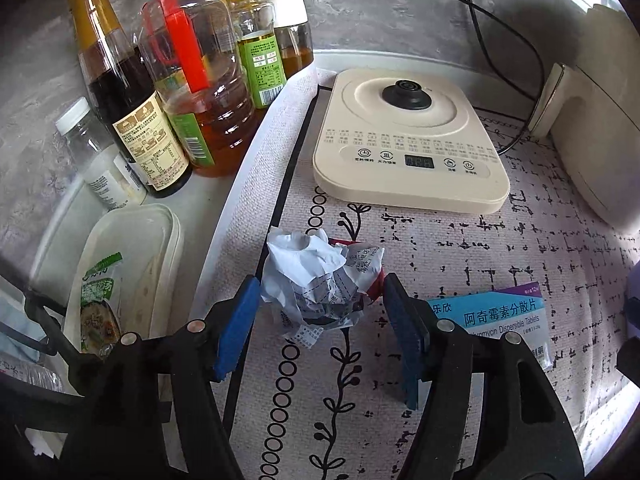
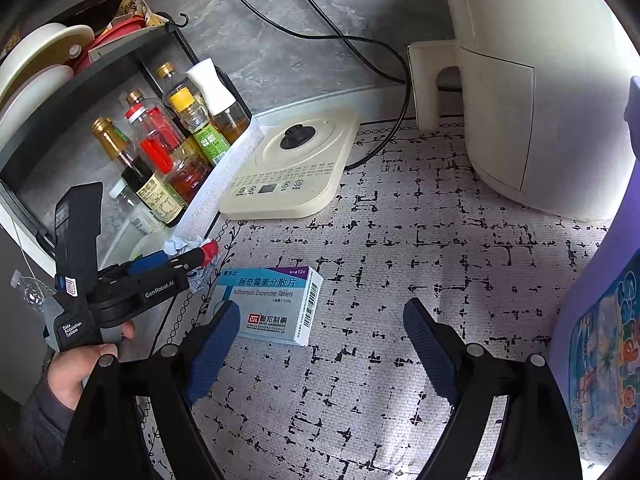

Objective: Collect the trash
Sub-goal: 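Close the left tool on the crumpled tissue scrap on the cloth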

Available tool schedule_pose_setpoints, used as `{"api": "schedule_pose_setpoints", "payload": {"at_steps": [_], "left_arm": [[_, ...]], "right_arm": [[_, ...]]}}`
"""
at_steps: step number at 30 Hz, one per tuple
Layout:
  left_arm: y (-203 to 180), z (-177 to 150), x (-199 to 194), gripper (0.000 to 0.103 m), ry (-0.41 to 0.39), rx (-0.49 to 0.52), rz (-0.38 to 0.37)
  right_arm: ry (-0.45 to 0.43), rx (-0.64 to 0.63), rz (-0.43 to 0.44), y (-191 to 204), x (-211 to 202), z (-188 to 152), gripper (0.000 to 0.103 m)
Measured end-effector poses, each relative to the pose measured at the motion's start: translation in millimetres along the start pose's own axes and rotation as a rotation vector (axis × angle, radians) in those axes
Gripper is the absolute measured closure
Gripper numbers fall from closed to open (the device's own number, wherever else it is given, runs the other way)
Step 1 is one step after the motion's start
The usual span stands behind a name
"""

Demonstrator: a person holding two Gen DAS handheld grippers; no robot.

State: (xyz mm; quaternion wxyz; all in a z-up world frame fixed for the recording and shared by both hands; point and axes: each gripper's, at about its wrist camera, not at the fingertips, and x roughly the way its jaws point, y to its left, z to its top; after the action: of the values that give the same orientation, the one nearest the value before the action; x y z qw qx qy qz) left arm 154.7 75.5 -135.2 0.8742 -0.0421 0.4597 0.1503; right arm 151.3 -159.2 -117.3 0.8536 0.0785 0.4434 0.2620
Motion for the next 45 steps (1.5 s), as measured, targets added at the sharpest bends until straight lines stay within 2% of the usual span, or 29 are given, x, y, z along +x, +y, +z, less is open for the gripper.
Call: {"api": "schedule_pose_setpoints", "payload": {"at_steps": [1, 5, 10, 11, 13, 15, 21, 25, 27, 28, 29, 31, 36, 37, 40, 42, 45], "left_arm": [[-1.2, -0.6, 2.5, 0.039, 0.002, 0.002, -0.006], [-2.6, -0.9, 7.6, 0.059, 0.005, -0.023, -0.045], [-7.8, -2.9, 2.5, 0.07, 0.01, -0.001, -0.066], [-9.1, -4.9, 1.7, 0.087, 0.021, 0.003, -0.079], [-13.9, -9.1, 0.5, 0.088, 0.036, 0.016, -0.091], [-19.6, -13.7, -1.5, 0.102, 0.054, 0.035, -0.11], [-29.8, -27.8, -13.5, 0.102, 0.064, 0.076, -0.185], [-21.4, -24.6, -16.6, 0.102, 0.058, 0.065, -0.219], [-21.6, -21.3, -17.7, 0.096, 0.055, 0.08, -0.252], [-23.4, -20.8, -18.3, 0.08, 0.051, 0.093, -0.248], [-24.4, -20.9, -19.2, 0.059, 0.04, 0.1, -0.232], [-24.2, -21.4, -22.4, 0.048, 0.0, 0.11, -0.168], [-16.0, -8.6, -27.1, 0.046, -0.047, 0.09, -0.105], [-15.5, -5.5, -30.1, 0.042, -0.067, 0.083, -0.085], [-13.0, 3.8, -36.9, 0.019, -0.127, 0.062, -0.016], [-12.0, 8.3, -38.3, 0.017, -0.153, 0.058, -0.003], [-10.2, 15.7, -29.8, 0.016, -0.138, 0.054, 0.034]], "right_arm": [[0.003, -0.001, -0.001, 0.2, 0.9, -0.7, 0.02], [0.007, -0.006, -0.006, 1.6, 1.9, -0.7, 0.02], [0.008, -0.006, -0.005, -0.3, 3.2, 0.8, 0.02], [0.009, -0.006, -0.004, -0.3, 3.6, 0.5, 0.02], [0.01, -0.005, 0.0, -0.2, 4.4, 0.0, 0.02], [0.012, -0.001, 0.004, -0.3, 4.5, 0.3, 0.02], [-0.011, 0.023, -0.022, -0.2, -4.4, -3.6, 0.02], [-0.016, 0.048, -0.059, 2.5, -15.3, -9.6, 0.02], [-0.02, 0.05, -0.058, 4.4, -21.7, -13.7, 0.02], [-0.023, 0.039, -0.067, 6.0, -23.2, -15.7, 0.02], [-0.023, 0.034, -0.076, 5.7, -23.2, -17.6, 0.02], [-0.022, 0.06, -0.083, 2.5, -22.8, -20.4, 0.02], [-0.034, 0.059, -0.091, 2.4, -29.2, -21.8, 0.02], [-0.036, 0.06, -0.092, 1.1, -29.3, -20.5, 0.02], [-0.04, 0.076, -0.091, -4.6, -28.4, -16.5, 0.02], [-0.038, 0.065, -0.082, -5.4, -25.8, -14.2, 0.02], [-0.026, 0.055, -0.063, -7.0, -17.9, -9.9, 0.02]]}}
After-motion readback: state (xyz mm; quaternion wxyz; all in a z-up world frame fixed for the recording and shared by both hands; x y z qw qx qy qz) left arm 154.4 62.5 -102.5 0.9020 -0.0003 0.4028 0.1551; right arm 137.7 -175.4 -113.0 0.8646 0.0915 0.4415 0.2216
